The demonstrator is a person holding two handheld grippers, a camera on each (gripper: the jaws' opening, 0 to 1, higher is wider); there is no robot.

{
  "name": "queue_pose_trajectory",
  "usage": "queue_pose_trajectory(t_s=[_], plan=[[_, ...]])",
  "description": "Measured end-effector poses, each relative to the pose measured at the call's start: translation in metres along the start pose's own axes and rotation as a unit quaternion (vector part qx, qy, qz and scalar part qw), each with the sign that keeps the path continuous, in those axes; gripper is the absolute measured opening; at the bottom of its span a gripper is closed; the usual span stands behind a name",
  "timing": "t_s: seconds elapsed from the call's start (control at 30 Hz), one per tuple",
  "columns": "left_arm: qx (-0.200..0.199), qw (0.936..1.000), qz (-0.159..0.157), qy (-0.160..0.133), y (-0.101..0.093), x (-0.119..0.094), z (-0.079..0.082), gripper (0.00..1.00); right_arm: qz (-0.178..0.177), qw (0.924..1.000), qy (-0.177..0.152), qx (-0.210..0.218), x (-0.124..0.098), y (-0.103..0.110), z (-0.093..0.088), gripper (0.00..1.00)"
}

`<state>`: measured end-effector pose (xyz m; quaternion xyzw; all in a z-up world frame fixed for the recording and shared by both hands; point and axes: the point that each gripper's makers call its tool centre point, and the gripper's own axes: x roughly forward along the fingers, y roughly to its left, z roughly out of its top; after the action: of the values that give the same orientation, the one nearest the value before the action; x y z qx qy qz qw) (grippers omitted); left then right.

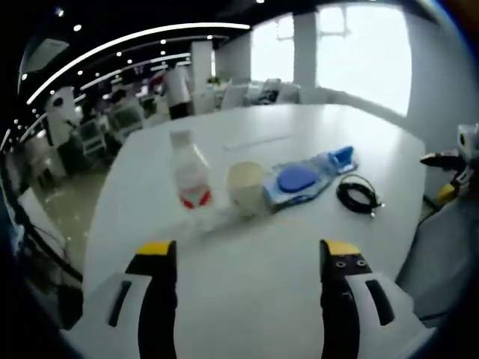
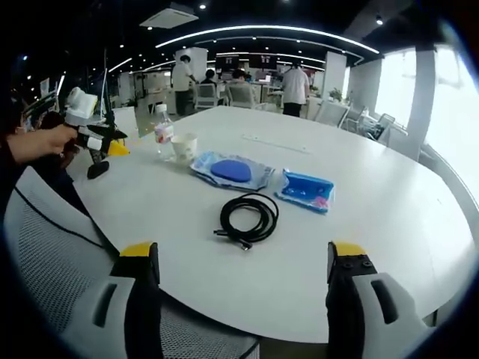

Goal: Arrange the tabletop items into an orderly group along one side of the table until the central work area is clear of visible clutter.

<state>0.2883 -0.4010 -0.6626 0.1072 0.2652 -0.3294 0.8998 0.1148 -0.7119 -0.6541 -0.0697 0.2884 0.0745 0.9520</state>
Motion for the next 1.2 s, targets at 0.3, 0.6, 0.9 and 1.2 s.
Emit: queue_pose_trajectory(t_s=[0.3, 0.6, 0.9, 1.2], plan=[[-0.006, 0.9998, -0.019, -0.008, -0.020, -0.025, -0.009, 0.85, 0.011, 0.9999, -0.002, -0.005, -0.002, 0.003, 0.003, 0.92], [-0.003, 0.9998, -0.020, -0.007, -0.044, -0.055, -0.019, 0.89, 0.011, 0.9999, -0.003, -0.010, -0.005, 0.007, 0.000, 0.93], [0.008, 0.9998, -0.014, -0.006, -0.068, -0.066, -0.029, 0.95, 0.014, 0.9999, -0.005, 0.000, -0.005, 0.008, -0.006, 0.93], [0.003, 0.9995, -0.016, -0.029, -0.072, -0.071, -0.020, 0.97, 0.011, 0.9999, -0.006, -0.005, -0.005, 0.006, -0.007, 0.91]])
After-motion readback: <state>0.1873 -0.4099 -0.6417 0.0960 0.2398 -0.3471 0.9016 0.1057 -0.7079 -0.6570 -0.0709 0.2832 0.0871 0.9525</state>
